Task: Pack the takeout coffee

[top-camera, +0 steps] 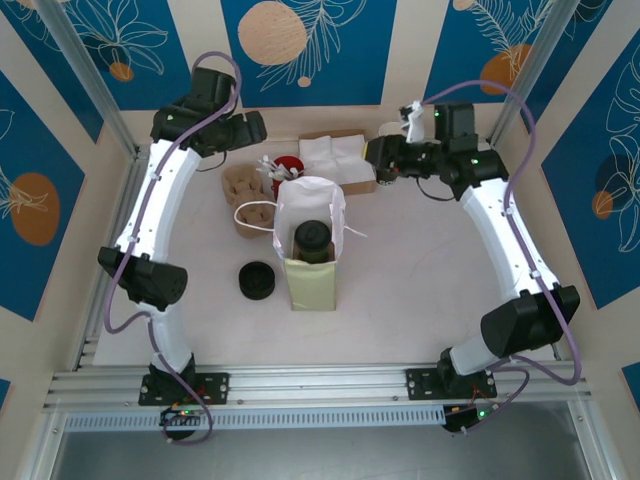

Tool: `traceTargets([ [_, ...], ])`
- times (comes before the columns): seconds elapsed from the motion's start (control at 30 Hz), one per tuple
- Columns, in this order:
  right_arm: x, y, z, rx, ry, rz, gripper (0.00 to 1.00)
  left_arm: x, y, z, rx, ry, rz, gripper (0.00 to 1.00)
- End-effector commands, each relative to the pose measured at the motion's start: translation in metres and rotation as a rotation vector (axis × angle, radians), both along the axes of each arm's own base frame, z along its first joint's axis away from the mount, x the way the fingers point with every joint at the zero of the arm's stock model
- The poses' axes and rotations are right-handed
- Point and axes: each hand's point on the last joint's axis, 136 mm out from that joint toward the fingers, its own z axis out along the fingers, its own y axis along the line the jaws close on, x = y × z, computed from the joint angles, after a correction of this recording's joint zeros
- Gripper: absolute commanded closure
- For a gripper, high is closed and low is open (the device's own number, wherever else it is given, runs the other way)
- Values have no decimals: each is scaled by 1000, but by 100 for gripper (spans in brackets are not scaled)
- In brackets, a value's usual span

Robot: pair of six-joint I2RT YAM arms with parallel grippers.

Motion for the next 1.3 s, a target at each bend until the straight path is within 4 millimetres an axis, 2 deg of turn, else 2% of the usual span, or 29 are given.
traceTargets([
  [0.0,8,-13,21,-23,-59,-58,55,15,12,1,1,-30,0,8],
  [0.13,11,-16,48,29,-87,-75,55,21,10,0,-61,-27,-41,8],
  [0.33,-6,-5,65,107,-59,-14,55,2,-5,-9,-122,33,-154,10],
  [0.47,-25,-1,68,165,13,18,55,-15,-7,-19,-146,49,-203,12],
  [0.53,-31,-3,60,158,79,-4,56,-20,-3,-24,-154,48,-182,14],
  [0.67,-39,-9,47,142,143,-46,57,-23,-10,-30,-207,42,-203,20],
  [0.8,-40,-8,42,149,155,-42,59,-16,-10,-30,-193,16,-213,21],
  [1.0,-34,-14,38,108,119,-64,61,12,-4,-38,-129,32,-225,23],
  [1.07,-31,-15,38,101,94,-67,61,18,-4,-41,-133,43,-235,27],
  [1.27,-24,-24,29,77,61,-111,63,34,-2,-47,-181,34,-249,29],
])
